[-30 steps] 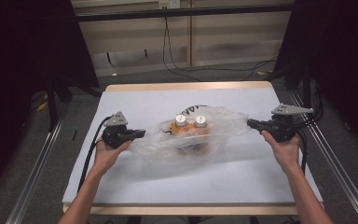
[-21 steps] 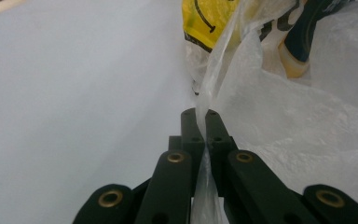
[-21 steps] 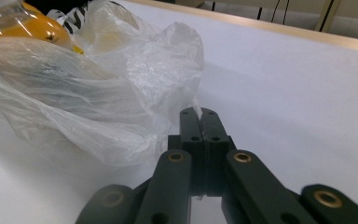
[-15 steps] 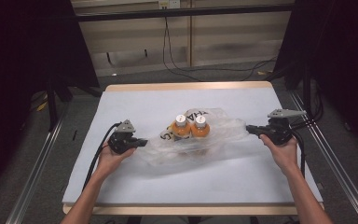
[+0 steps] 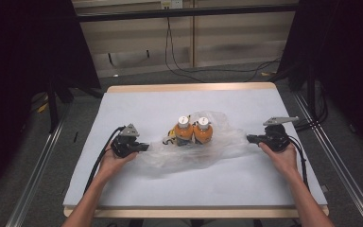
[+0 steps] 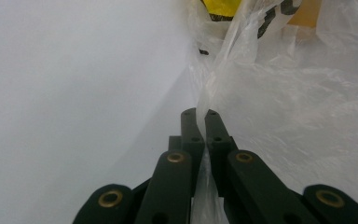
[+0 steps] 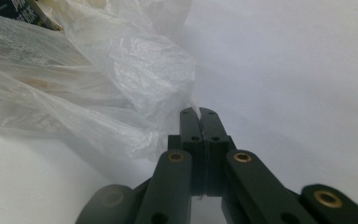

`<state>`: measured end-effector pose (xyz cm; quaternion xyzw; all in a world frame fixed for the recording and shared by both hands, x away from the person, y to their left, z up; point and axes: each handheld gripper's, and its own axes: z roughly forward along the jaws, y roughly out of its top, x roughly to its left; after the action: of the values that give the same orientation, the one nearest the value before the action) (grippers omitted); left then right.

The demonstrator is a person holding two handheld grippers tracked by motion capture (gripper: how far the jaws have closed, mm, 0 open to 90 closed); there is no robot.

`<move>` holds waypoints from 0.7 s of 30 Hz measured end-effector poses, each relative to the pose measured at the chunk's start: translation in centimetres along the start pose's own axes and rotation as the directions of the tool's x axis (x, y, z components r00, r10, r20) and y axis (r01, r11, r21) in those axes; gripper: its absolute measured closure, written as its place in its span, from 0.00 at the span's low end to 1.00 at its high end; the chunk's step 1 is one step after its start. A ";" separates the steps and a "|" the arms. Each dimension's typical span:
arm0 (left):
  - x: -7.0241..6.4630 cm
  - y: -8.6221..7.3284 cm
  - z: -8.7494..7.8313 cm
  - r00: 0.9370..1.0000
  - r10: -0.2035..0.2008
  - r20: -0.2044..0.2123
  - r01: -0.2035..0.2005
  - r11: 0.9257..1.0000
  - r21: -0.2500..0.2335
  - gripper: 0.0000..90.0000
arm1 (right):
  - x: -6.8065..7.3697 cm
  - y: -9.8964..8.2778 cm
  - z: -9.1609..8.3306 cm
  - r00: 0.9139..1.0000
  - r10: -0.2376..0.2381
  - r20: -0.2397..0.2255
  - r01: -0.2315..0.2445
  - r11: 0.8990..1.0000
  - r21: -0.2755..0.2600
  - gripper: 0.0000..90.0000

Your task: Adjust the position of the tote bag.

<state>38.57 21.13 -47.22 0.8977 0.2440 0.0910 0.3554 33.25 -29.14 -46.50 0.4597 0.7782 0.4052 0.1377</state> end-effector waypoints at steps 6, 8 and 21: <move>0.3 -0.3 0.1 1.000 0.011 -0.015 -0.011 1.000 0.024 1.00 | 0.2 -0.4 0.7 1.000 -0.014 -0.005 0.014 1.000 0.028 1.00; 0.3 -0.4 0.2 1.000 0.001 -0.015 -0.001 1.000 0.015 1.00 | 0.2 -0.5 0.9 1.000 -0.023 -0.003 0.024 0.999 0.038 1.00; 0.2 -0.5 0.2 0.999 -0.015 -0.033 0.015 1.000 0.002 0.94 | 0.4 -1.3 1.7 0.999 -0.044 0.031 0.041 0.996 0.082 0.97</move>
<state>38.56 21.43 -47.71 0.8945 0.2569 0.1030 0.3510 33.21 -28.26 -48.44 0.4548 0.8013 0.3624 0.1401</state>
